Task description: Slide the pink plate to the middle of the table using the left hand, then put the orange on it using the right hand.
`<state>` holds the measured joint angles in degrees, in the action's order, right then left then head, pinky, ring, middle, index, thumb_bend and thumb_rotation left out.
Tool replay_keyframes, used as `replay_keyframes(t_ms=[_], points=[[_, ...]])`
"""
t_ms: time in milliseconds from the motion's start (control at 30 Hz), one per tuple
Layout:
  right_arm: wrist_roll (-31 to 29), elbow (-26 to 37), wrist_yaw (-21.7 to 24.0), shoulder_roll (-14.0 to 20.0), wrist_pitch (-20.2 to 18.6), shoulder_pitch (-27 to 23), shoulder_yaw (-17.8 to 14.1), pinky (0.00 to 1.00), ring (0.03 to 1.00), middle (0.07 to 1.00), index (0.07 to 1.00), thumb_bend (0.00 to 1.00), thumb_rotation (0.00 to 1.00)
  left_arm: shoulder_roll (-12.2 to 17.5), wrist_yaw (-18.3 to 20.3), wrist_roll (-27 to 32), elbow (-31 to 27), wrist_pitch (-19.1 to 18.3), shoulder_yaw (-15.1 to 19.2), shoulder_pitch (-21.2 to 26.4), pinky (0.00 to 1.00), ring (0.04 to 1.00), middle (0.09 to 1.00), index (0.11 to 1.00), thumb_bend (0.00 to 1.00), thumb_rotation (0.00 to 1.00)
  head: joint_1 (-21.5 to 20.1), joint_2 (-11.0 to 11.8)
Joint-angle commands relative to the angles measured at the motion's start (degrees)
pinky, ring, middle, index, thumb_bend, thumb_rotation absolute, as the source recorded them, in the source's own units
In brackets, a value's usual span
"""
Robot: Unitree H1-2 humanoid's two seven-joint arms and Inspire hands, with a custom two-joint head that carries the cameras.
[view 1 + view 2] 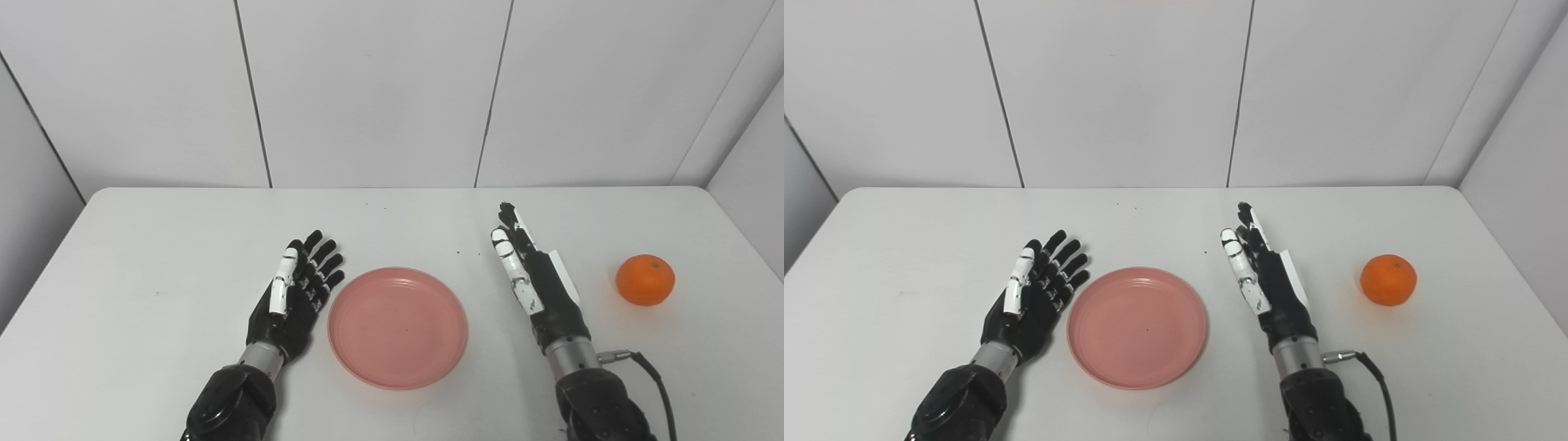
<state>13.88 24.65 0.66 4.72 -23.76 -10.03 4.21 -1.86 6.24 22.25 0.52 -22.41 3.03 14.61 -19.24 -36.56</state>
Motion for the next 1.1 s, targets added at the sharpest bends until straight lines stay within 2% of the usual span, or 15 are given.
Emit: replay_keyframes(t_ms=[0,133,233,367,400,500,567,667,767,933,1067], points=[[2.33,3.40,0.14,0.70,-1.94,-1.43,-0.19,0.92,0.942,0.959,0.959,0.51,0.94,-0.07,-0.15,-0.34,0.93,0.16,0.22,0.45,0.95,0.942,0.949,0.944,0.37,1.00,0.04,0.01],[10.40,7.11,1.80,4.58,-3.06,-2.42,-0.32,0.84,0.885,0.900,0.904,0.67,0.97,0.55,1.33,-0.04,2.11,1.82,0.74,0.52,0.96,0.949,0.955,0.951,0.37,1.00,-4.81,0.95],[16.62,8.29,1.68,6.61,-2.40,-2.84,0.42,0.78,0.854,0.880,0.888,0.70,0.96,0.96,1.93,0.06,2.92,2.41,1.42,0.58,0.96,0.948,0.951,0.945,0.38,1.00,-6.87,1.68],[25.06,9.43,0.88,7.82,-1.50,-2.99,1.27,0.74,0.833,0.877,0.896,0.78,0.79,1.72,3.49,1.24,4.24,3.23,2.63,0.62,0.98,0.964,0.965,0.956,0.36,1.00,-10.38,2.66],[27.14,9.92,0.85,8.19,-1.34,-3.04,1.25,0.74,0.832,0.877,0.896,0.78,0.79,2.09,4.41,1.95,4.92,3.54,3.03,0.72,0.98,0.964,0.965,0.957,0.36,1.00,-11.71,3.07],[30.94,10.30,0.54,8.96,-0.48,-2.90,0.58,0.75,0.840,0.886,0.911,0.80,0.67,2.89,5.84,3.15,6.10,3.67,4.04,0.95,1.00,0.968,0.970,0.968,0.37,1.00,-13.43,3.76],[33.04,10.08,0.36,9.10,-0.14,-2.77,0.22,0.75,0.844,0.892,0.910,0.82,0.65,3.50,6.81,3.86,6.90,3.84,4.59,1.12,1.00,0.966,0.969,0.968,0.38,1.00,-15.05,4.65],[35.00,10.07,0.59,9.26,-0.55,-2.56,-1.04,0.79,0.872,0.905,0.905,0.88,0.62,4.42,7.68,4.77,8.15,3.85,5.17,1.44,1.00,0.972,0.978,0.976,0.35,1.00,-16.43,5.54],[34.40,9.24,-0.11,9.26,-0.18,-2.08,-3.15,0.80,0.886,0.918,0.914,0.91,0.61,5.16,7.51,4.88,8.62,3.29,5.38,1.62,1.00,0.980,0.983,0.978,0.35,1.00,-18.11,6.60],[33.61,7.95,-0.52,9.18,-0.52,-1.30,-6.20,0.80,0.903,0.942,0.932,0.93,0.53,5.96,6.45,4.97,8.64,1.95,5.65,1.96,1.00,0.987,0.990,0.986,0.35,1.00,-19.37,7.54],[33.76,6.61,-1.04,9.01,-1.01,-0.96,-8.03,0.79,0.899,0.943,0.938,0.93,0.46,6.67,7.83,5.72,9.61,2.39,5.77,2.34,1.00,0.999,1.000,0.999,0.34,1.00,-20.40,7.93]])
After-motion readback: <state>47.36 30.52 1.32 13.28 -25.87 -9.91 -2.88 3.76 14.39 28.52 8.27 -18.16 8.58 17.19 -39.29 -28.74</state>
